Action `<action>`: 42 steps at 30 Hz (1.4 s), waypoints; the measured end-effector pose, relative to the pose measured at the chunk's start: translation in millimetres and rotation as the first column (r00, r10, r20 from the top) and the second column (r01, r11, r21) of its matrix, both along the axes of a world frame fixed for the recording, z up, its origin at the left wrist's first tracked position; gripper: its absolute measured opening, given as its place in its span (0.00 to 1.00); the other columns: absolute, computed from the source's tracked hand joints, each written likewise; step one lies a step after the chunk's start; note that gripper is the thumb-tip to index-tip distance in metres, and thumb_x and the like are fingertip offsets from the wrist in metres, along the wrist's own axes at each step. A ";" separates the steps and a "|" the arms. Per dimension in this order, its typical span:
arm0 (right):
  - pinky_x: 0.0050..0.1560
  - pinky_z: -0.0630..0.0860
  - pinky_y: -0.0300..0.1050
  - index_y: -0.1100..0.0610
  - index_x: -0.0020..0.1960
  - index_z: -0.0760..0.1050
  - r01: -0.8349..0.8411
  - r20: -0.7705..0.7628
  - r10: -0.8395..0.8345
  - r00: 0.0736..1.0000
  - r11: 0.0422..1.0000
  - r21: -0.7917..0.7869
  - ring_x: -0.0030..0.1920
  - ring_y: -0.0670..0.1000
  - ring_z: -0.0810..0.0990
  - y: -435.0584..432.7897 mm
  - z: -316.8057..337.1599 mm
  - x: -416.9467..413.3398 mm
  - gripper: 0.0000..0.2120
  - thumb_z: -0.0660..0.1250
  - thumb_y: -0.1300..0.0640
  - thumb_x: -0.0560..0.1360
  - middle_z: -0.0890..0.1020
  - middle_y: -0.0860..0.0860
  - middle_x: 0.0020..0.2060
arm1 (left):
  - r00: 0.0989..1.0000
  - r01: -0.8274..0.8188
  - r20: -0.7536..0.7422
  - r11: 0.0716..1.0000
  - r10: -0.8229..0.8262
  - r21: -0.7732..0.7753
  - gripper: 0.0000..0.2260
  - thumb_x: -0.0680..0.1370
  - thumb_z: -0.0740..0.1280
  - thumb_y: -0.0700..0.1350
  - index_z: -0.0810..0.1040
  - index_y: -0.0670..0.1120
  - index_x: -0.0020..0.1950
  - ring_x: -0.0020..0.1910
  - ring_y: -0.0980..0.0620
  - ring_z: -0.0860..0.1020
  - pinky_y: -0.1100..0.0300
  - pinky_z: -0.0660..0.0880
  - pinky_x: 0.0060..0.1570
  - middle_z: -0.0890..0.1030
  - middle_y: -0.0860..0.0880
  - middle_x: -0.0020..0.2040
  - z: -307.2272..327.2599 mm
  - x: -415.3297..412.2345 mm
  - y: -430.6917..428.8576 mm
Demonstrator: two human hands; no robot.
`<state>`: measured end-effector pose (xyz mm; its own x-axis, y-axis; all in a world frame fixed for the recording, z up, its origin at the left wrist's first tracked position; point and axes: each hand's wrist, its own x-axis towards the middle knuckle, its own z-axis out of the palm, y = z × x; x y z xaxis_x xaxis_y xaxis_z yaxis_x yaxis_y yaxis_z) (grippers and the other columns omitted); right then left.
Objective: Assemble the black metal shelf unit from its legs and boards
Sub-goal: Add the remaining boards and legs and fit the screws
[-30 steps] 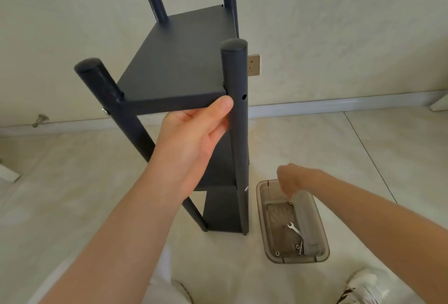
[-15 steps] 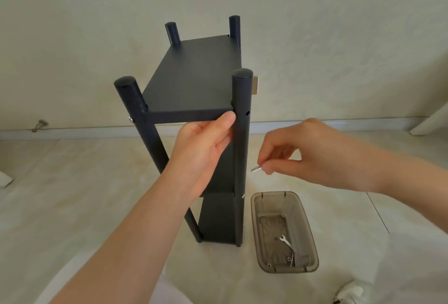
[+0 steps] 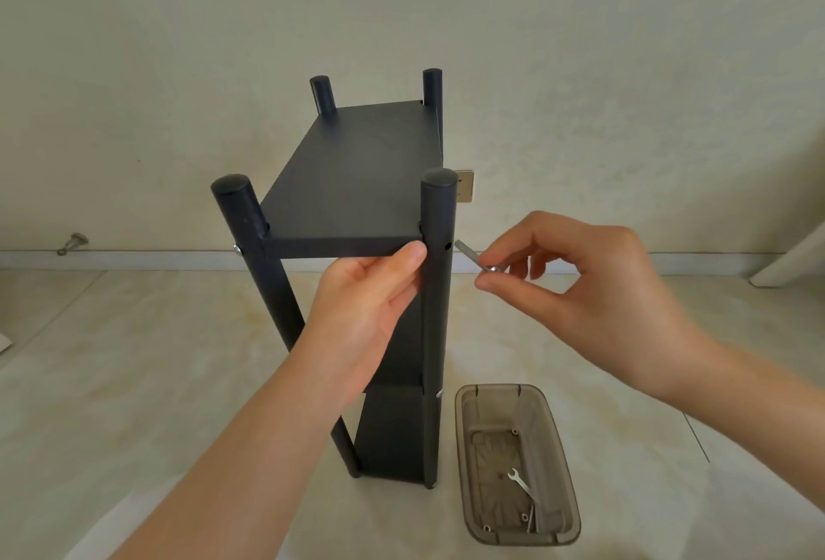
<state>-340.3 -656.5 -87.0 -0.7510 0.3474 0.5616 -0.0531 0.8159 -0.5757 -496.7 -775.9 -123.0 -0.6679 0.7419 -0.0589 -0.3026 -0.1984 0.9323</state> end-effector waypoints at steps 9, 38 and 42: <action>0.46 0.72 0.28 0.49 0.45 0.81 0.041 0.016 -0.041 0.999 0.999 0.003 0.40 0.38 0.76 0.3 -5.7 -2.6 0.06 0.75 0.57 0.72 0.77 0.37 0.35 | 0.998 -0.058 0.033 0.998 0.058 0.005 0.19 0.65 0.73 0.49 0.81 0.45 0.54 0.52 0.54 0.85 0.67 0.80 0.45 0.87 0.50 0.51 -1.0 2.7 3.6; 0.48 0.77 0.31 0.45 0.42 0.80 -0.007 -0.042 -0.003 0.999 0.973 -0.230 0.42 0.41 0.83 -2.2 -1.9 -22.2 0.09 0.75 0.59 0.71 0.84 0.42 0.38 | 0.998 -0.044 0.041 0.998 0.042 0.034 0.27 0.67 0.73 0.51 0.78 0.40 0.63 0.57 0.51 0.84 0.56 0.76 0.62 0.85 0.46 0.58 -1.2 4.8 3.7; 0.48 0.78 0.32 0.45 0.43 0.80 -0.009 -0.035 0.001 0.999 0.974 -0.226 0.42 0.41 0.83 -3.2 -1.9 -24.3 0.09 0.75 0.58 0.72 0.84 0.42 0.38 | 0.998 -0.045 0.039 0.998 0.043 0.045 0.26 0.67 0.72 0.51 0.78 0.40 0.62 0.57 0.51 0.84 0.58 0.78 0.60 0.85 0.46 0.57 -0.4 5.1 3.5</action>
